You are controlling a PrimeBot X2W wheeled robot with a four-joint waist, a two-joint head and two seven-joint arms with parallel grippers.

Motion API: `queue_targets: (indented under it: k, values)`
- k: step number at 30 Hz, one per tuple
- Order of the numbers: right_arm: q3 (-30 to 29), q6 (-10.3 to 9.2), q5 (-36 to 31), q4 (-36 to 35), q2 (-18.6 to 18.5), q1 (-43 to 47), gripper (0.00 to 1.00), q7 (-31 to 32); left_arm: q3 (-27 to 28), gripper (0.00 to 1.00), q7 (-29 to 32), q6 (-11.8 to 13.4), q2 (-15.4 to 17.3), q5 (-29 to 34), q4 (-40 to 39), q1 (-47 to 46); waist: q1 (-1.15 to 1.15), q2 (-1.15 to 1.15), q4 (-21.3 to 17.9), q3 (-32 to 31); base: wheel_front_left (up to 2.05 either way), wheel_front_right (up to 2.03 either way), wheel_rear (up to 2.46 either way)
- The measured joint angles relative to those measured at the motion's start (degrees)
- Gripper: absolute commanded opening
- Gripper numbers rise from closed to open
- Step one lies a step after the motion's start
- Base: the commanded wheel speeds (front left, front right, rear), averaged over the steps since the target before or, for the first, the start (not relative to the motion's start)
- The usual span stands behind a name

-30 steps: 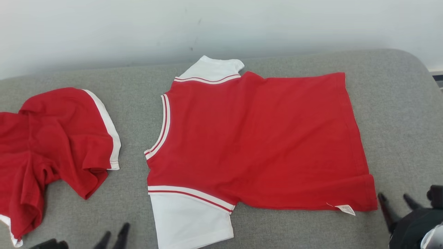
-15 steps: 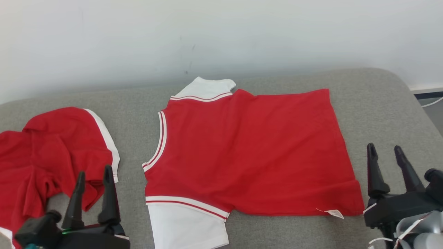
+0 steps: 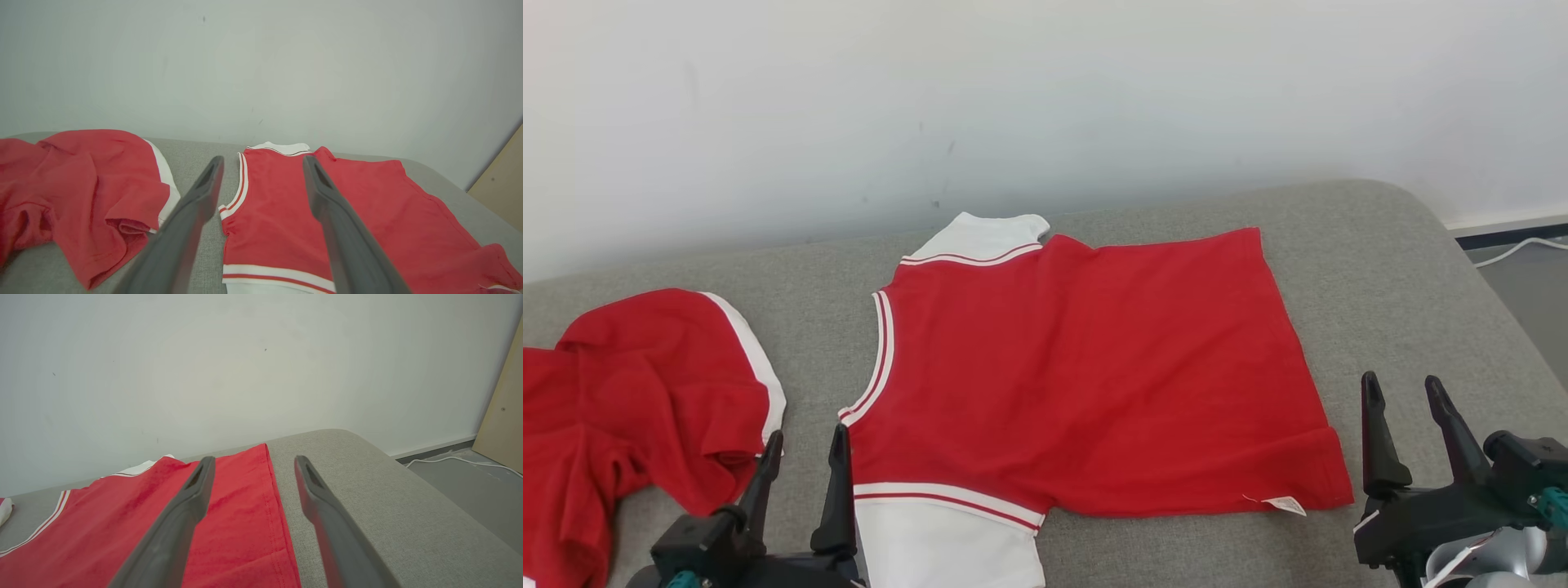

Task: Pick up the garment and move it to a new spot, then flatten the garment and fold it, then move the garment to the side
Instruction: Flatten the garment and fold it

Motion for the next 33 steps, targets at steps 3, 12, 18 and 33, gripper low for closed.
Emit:
queue_targets:
  k: [3, 12, 18, 33]
  values:
    - [0.2, 0.01, 0.0, 0.4, 0.0, 0.0, 1.00, -0.6, 0.4, 1.00, 0.5, 0.0, -0.4, 0.5, 0.8, 0.1, 0.00, 0.00, -0.1, 0.0, 0.00, 0.00, 0.00]
    - [0.1, 0.47, 0.0, 0.8, 0.0, 0.4, 1.00, -1.8, 2.1, 1.00, 4.5, 0.0, -1.2, 1.1, 3.3, 0.7, 0.00, 0.00, 0.1, 0.5, 0.00, 0.00, 0.00]
    - [0.2, 0.60, 0.0, 0.8, 0.0, 1.1, 1.00, -2.3, 1.1, 1.00, 11.9, 0.0, -2.2, -2.1, 8.2, 2.8, 0.00, 0.00, 0.6, 1.6, 0.00, 0.00, 0.00]
    - [0.8, 1.10, 0.0, 2.2, -0.1, 0.0, 1.00, -2.8, -0.5, 1.00, 24.9, 0.0, -3.8, -4.9, 14.0, 2.8, 0.00, 0.00, 0.5, 3.1, 0.00, 0.00, 0.00]
